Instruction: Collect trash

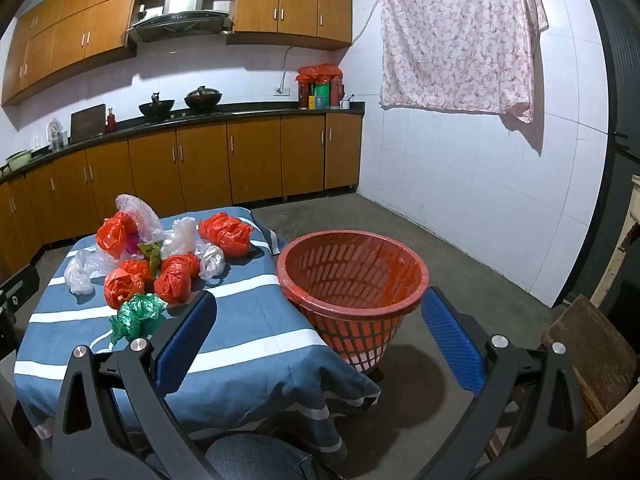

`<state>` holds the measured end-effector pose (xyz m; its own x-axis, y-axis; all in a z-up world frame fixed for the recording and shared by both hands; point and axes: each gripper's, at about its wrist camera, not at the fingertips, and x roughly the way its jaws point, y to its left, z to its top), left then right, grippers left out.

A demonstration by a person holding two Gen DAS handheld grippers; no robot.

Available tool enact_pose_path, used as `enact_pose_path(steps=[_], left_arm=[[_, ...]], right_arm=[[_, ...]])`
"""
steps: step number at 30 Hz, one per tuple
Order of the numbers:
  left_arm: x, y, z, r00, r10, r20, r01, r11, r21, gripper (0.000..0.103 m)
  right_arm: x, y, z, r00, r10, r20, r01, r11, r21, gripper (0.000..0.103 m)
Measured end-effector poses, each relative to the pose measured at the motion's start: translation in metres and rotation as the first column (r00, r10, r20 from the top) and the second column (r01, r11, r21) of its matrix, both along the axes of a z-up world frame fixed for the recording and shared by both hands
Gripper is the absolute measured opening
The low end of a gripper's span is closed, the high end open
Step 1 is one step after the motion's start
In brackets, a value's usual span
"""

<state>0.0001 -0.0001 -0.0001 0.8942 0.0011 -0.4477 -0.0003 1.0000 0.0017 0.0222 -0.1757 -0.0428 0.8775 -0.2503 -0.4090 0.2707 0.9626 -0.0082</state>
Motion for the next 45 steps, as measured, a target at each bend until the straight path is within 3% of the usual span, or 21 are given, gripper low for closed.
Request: enact_pose_path(steps=[45], left_arm=[[0.0, 0.0001, 0.0, 1.0, 0.0, -0.001, 0.0, 1.0, -0.003, 0.099]], right_arm=[[-0.0004, -0.0011, 0.0042, 1.0, -0.001, 0.003, 0.001, 1.0, -0.001, 0.101]])
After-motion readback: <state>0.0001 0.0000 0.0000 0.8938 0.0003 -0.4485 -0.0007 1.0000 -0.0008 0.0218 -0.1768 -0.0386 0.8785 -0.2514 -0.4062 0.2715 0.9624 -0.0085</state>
